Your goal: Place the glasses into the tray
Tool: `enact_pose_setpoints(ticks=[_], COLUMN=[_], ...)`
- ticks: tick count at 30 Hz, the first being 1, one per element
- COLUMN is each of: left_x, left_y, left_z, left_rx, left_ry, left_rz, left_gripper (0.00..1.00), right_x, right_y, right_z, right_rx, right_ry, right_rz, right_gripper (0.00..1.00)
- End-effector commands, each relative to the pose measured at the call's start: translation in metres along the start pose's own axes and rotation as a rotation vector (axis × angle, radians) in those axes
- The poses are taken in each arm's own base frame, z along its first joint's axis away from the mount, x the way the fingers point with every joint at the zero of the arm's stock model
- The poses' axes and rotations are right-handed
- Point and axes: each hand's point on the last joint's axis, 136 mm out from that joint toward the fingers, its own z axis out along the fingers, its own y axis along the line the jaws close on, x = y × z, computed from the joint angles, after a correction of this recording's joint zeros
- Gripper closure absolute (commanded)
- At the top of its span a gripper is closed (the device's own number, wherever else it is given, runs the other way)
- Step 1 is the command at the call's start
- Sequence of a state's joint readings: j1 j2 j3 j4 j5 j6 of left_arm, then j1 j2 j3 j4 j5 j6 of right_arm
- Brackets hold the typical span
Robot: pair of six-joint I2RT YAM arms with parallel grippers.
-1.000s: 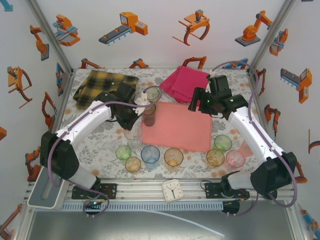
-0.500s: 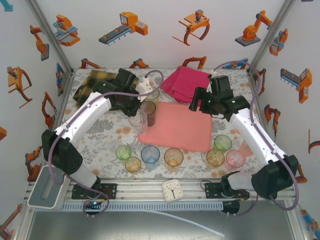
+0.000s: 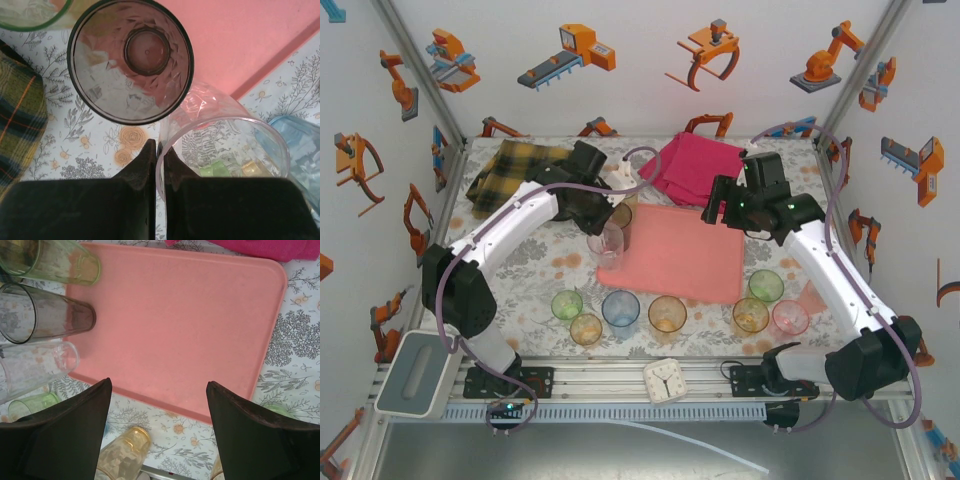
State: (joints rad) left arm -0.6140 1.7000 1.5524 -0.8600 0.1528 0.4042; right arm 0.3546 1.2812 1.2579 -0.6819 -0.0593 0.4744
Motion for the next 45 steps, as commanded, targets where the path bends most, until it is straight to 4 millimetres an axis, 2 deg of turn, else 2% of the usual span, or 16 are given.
enact_pose_setpoints(ticks=[1, 16, 24, 45], left_x=[-0.006, 0.007, 0.008, 0.007], left_y=[-0.002, -0.007, -0.007, -0.008], left_z=[0.006, 0.031, 0.033, 0.037], left_rx=[0.001, 0.013, 0.008, 0.007], left_ry=[-0.023, 0.02, 0.024, 0.026], left_rz=[-0.003, -0.012, -0.018, -0.017], left_gripper=[0.99, 0.95, 0.89, 0.86], right_x=[-0.001, 0.002, 0.003, 0.004], right_y=[-0.006, -0.009, -0.009, -0.01], right_z=[-0.01, -0.009, -0.005, -0.009], right_rx=[0.02, 0.025, 0.018, 0.018], right_ry=[-0.017, -0.01, 0.0, -0.008], right_rz=[-0.007, -0.008, -0.016, -0.01], right_gripper=[0.3, 0.3, 0.3, 0.3])
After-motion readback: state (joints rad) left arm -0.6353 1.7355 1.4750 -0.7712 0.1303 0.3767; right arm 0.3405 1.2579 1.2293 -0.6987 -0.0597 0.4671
